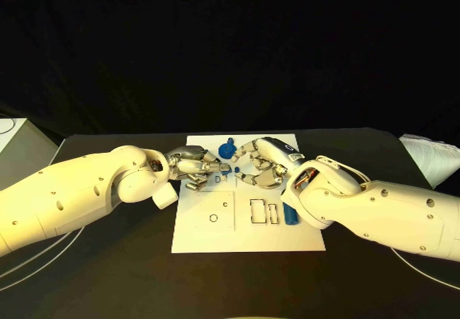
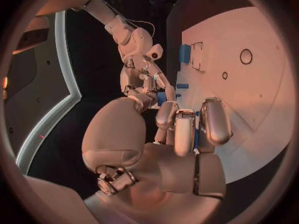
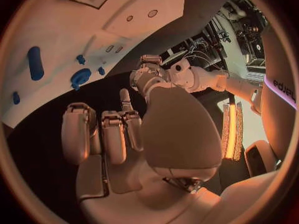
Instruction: Assemble the parts on the task board
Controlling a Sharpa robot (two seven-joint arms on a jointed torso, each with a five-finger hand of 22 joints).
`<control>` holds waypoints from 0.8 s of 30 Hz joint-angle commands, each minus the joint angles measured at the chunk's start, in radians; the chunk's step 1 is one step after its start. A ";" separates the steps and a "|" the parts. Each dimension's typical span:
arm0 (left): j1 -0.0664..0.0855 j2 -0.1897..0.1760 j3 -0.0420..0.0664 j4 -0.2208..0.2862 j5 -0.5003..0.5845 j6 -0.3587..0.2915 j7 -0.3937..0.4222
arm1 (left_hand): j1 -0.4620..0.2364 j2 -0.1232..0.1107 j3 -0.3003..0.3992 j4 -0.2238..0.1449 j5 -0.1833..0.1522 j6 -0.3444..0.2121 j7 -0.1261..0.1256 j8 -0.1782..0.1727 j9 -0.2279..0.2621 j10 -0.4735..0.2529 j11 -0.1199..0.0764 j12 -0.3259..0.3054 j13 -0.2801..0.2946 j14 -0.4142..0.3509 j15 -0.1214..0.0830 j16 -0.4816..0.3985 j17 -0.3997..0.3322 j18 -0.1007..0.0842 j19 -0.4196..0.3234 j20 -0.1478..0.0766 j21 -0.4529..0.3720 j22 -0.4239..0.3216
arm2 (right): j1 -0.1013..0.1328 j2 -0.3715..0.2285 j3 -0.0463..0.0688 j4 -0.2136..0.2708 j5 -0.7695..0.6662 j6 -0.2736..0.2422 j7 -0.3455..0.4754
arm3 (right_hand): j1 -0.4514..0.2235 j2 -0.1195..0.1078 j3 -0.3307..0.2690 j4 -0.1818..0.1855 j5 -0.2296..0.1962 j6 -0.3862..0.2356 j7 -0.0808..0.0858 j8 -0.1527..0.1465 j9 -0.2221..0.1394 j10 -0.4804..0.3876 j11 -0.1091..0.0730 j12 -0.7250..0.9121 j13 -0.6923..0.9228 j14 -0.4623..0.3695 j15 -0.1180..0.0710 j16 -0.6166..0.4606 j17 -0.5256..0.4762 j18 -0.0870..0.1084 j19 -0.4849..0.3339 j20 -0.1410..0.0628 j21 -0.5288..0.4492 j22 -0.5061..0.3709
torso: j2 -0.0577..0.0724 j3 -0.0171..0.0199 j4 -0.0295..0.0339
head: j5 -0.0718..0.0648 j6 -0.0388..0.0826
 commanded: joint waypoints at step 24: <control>-0.001 0.006 0.002 0.004 -0.050 0.040 0.039 | 0.017 0.003 0.114 -0.123 0.005 -0.006 0.001 -0.004 -0.003 -0.007 0.002 -0.003 -0.001 0.085 0.007 -0.001 0.201 -0.004 -0.007 0.001 -0.003 -0.001 | -0.006 -0.008 0.001 0.028 0.091 -0.001 0.042 | -0.023 0.022 0.005 0.011 0.004 0.007 0.005 -0.004 -0.002 0.033 0.003 0.008 0.197 0.102 0.005 0.004 0.256 -0.003 0.044 0.000 0.006 0.071 | 0.000 0.0004 -0.0005 | 0.002 -0.005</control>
